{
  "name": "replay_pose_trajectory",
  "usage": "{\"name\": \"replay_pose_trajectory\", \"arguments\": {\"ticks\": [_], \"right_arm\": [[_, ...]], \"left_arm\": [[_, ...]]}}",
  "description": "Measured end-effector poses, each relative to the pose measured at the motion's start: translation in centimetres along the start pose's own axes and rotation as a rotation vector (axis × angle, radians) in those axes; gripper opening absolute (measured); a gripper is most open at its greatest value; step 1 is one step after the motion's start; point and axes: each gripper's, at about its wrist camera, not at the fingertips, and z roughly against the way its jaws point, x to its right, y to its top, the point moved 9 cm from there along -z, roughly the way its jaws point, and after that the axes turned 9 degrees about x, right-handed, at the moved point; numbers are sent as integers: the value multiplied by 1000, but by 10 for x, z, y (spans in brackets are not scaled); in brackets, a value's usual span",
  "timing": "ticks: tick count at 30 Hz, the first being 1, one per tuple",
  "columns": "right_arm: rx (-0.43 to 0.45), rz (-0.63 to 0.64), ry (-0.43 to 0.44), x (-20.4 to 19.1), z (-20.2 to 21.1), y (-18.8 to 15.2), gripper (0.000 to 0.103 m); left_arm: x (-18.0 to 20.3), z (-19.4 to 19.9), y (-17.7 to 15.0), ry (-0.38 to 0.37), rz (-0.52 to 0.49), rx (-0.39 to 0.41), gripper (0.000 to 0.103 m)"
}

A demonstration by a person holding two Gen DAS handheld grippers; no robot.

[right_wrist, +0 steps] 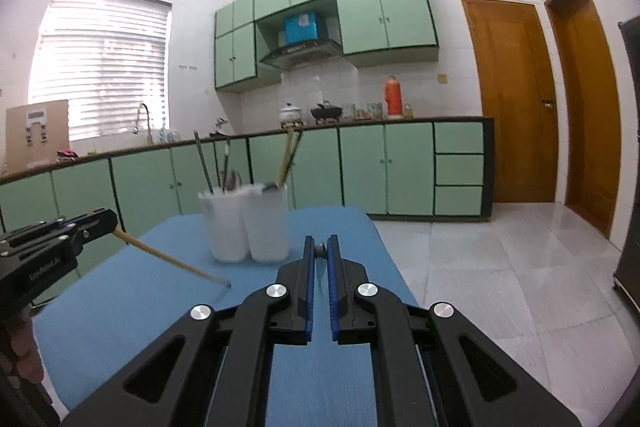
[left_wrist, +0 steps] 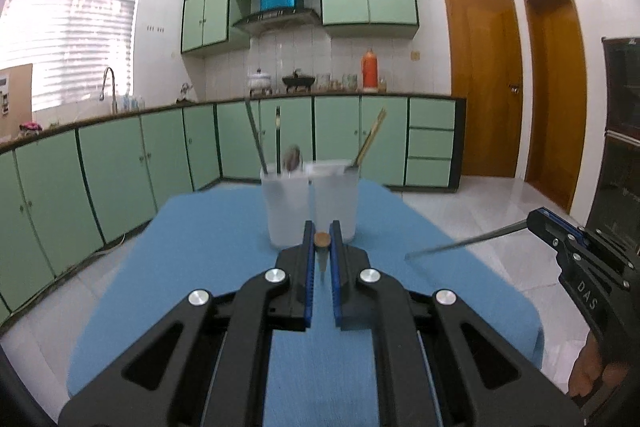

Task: Organize utensils
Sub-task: 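Lift both held chopsticks and carry them above the white holder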

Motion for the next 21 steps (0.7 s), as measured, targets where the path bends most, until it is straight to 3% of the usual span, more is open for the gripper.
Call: {"name": "replay_pose_trajectory", "arguments": {"ticks": [11,21], "right_arm": [[-116,-51,168,-15,-39,57,6],[-86,-25,231,-41,-68,103,6]], "left_arm": [[-10,-14,57,-47,9,35,6],[-26,-35,97,-47,24,86,6]]}}
